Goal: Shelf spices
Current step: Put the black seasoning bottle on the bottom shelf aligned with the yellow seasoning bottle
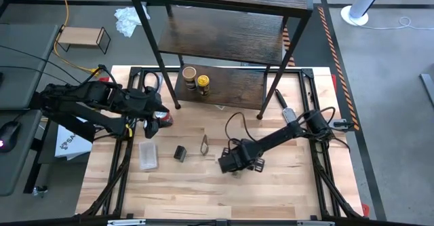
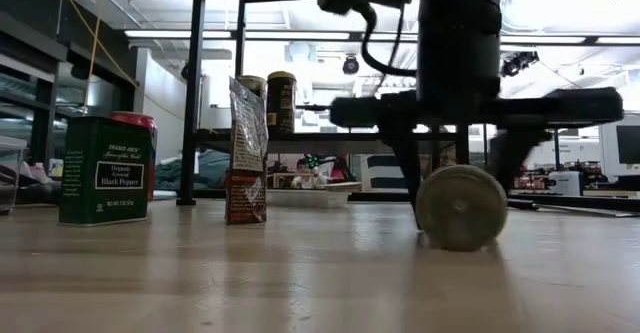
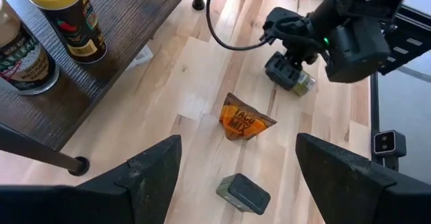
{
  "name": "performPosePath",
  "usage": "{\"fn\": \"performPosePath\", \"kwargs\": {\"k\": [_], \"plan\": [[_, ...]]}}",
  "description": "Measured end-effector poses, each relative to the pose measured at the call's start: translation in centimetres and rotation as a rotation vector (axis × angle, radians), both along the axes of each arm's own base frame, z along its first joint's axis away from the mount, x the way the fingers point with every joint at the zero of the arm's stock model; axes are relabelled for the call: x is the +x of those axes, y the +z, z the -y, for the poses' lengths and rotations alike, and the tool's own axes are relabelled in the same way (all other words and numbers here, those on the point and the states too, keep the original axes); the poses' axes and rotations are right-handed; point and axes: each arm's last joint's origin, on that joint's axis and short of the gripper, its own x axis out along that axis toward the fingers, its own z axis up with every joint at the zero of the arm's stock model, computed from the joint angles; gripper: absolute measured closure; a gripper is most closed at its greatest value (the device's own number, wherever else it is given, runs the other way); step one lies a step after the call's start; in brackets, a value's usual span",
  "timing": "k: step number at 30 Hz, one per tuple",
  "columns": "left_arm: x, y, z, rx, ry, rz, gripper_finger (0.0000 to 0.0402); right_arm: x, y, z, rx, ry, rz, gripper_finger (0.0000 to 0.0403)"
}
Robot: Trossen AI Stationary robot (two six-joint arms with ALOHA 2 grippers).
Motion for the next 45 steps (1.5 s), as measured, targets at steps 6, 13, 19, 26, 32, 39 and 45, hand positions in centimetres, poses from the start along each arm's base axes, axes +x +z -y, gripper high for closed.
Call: {"fn": "performPosePath", "kwargs": {"k": [6,13,19,26,32,39,45], "plan": [[-0.3,0.3,-0.2,0.021,0.026,0.035,0.0113,1.8,3.4,-0.7,-0.201,0.164,0.138,0.0219],[-1.2,2.7,-0.7,0.140,0.077,0.277,0.0113,5.3,11.5,2.2,-0.806,0.442,0.259,0.0219],[-2.3,3.7,-1.2,0.215,0.175,0.366,0.0113,5.8,13.7,9.2,-1.118,0.389,0.015,0.0219],[-3.2,4.2,-1.4,0.200,0.215,0.413,0.0113,5.7,11.9,14.2,-1.210,0.300,-0.126,0.0219],[-3.8,4.4,-1.5,0.215,0.207,0.426,0.0113,5.6,9.5,15.6,-1.311,0.235,-0.163,0.0219],[-3.9,4.5,-1.5,0.300,0.172,0.407,0.0113,6.6,6.4,14.3,-1.385,0.292,-0.155,0.0219],[-3.9,4.5,-1.6,0.311,0.173,0.405,0.0113,7.0,5.2,14.2,-1.405,0.382,-0.216,0.0219]]}}
